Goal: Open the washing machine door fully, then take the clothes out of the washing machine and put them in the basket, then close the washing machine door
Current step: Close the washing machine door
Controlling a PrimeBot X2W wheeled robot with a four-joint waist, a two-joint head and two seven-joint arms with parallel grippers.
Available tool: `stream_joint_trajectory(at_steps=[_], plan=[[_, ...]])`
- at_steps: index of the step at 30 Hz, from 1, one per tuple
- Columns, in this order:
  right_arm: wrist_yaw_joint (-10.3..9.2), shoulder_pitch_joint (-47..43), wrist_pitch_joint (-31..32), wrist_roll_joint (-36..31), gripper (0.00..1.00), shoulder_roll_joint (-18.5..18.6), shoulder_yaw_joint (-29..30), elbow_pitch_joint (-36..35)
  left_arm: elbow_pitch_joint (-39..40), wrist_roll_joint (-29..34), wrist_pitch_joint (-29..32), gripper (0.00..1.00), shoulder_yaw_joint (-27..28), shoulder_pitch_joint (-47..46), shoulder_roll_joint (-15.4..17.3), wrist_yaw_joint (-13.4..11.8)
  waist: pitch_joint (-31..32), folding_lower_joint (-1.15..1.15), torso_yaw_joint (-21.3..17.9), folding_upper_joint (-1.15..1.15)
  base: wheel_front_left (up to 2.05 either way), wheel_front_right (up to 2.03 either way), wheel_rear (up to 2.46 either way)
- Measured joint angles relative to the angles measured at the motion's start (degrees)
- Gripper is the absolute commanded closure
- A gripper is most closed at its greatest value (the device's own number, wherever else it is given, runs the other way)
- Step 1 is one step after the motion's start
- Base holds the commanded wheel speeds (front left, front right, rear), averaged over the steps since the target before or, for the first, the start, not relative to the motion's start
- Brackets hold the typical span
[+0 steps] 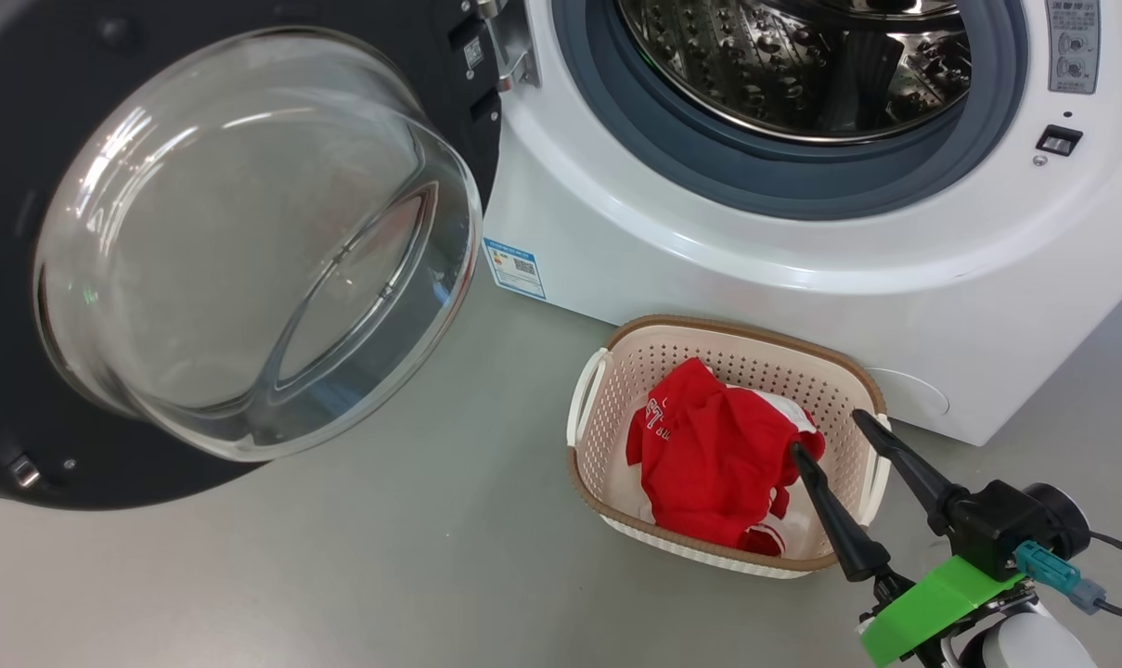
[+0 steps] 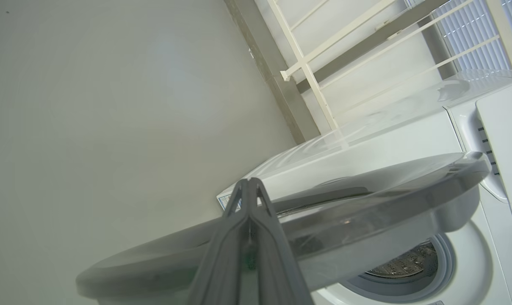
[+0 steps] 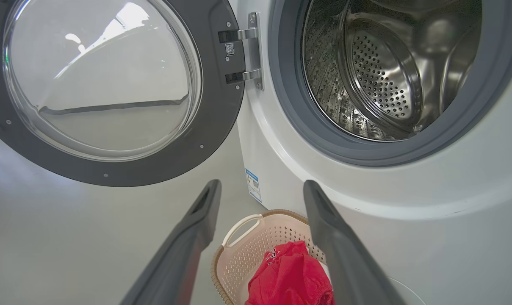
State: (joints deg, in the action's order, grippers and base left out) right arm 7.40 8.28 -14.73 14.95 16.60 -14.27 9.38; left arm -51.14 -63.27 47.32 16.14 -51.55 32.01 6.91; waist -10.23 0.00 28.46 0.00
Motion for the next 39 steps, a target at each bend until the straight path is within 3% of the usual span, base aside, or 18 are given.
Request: stream_joint_trajectory(at_steps=[14, 39], plan=[[0.00, 0.0, 0.0, 0.0, 0.00, -0.2, 0.5, 0.0, 13.8, -7.1, 13.5, 1.00, -1.6, 8.9, 0.8, 0.0, 0.6, 0.00, -0.2, 0.00, 0.00, 0.00, 0.00], [0.00, -0.1, 0.0, -0.1, 0.00, -0.5, 3.8, -0.7, 40.0, -19.5, 26.4, 1.00, -7.6, 21.1, -3.0, 0.0, 1.6, 0.00, -2.1, 0.00, 0.00, 0.00, 0.00]])
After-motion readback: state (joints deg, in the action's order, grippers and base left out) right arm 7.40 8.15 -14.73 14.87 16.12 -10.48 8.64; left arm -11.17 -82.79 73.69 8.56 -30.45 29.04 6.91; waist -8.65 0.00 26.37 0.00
